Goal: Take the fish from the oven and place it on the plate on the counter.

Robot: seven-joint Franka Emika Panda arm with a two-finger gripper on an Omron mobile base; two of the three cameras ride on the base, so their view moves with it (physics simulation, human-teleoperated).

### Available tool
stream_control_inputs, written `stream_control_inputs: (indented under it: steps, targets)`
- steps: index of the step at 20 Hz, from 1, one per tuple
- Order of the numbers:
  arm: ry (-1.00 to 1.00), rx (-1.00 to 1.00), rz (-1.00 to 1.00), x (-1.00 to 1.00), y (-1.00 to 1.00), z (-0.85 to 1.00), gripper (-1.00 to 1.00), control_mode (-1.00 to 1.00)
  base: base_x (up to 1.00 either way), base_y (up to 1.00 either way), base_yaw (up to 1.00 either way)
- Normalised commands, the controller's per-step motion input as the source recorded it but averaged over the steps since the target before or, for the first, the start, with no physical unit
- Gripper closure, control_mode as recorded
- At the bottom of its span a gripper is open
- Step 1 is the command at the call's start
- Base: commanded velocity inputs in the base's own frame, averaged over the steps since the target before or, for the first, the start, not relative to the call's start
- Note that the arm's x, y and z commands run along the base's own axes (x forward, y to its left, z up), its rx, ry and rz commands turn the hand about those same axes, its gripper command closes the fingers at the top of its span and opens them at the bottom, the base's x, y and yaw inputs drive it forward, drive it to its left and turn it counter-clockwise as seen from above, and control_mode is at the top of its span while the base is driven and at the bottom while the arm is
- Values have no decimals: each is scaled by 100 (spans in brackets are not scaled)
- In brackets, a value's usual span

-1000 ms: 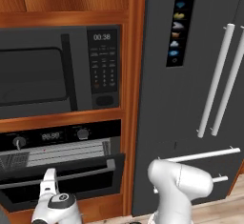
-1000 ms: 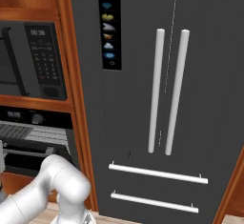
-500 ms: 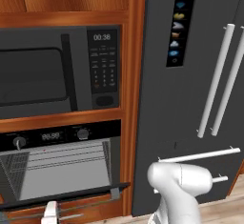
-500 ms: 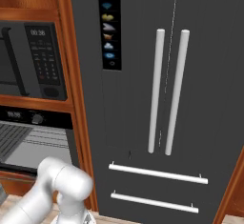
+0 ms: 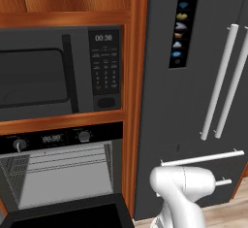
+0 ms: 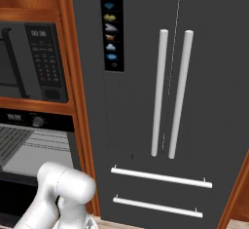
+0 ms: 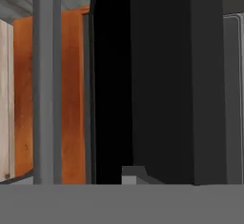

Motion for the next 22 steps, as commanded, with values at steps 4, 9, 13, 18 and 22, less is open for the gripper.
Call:
stream_control_inputs:
  steps: [4, 9, 13, 18, 22]
  targets:
    - [-9, 0, 4, -77, 0, -35, 100, -100, 0, 0, 0]
    - [-20, 0, 10, -98, 5, 42, 100, -100, 0, 0, 0]
    - [-20, 1, 8, -87, 6, 96, 100, -100, 0, 0, 0]
    - [-4, 2, 8, -96, 0, 100, 100, -100, 0, 0, 0]
    - [-1, 5, 6, -39, 0, 100, 100, -100, 0, 0, 0]
